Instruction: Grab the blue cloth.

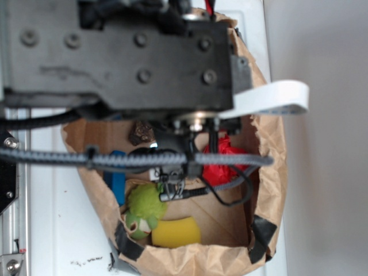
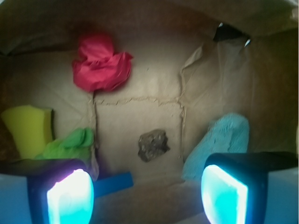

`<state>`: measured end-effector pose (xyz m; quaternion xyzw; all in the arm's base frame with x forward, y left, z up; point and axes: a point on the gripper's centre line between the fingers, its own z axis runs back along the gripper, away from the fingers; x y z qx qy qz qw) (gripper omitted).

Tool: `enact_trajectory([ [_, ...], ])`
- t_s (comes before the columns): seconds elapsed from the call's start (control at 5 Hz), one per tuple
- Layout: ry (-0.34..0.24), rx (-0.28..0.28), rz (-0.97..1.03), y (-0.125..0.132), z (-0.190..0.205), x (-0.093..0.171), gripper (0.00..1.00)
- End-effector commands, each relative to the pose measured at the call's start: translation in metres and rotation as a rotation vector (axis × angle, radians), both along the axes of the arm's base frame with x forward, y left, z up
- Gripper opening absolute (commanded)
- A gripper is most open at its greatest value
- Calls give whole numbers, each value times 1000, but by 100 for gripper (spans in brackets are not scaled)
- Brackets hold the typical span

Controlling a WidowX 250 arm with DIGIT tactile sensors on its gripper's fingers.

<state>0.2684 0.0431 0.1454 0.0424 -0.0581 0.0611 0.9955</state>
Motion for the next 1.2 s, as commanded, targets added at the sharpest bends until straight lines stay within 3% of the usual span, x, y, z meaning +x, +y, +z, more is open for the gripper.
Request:
enact_trajectory([
  [0.0,-17,21,42,15,-1,1,100],
  [0.6,5,16,26,9,-9,-5,100],
  [1.0,44,83,195,19,-24,-1,100],
])
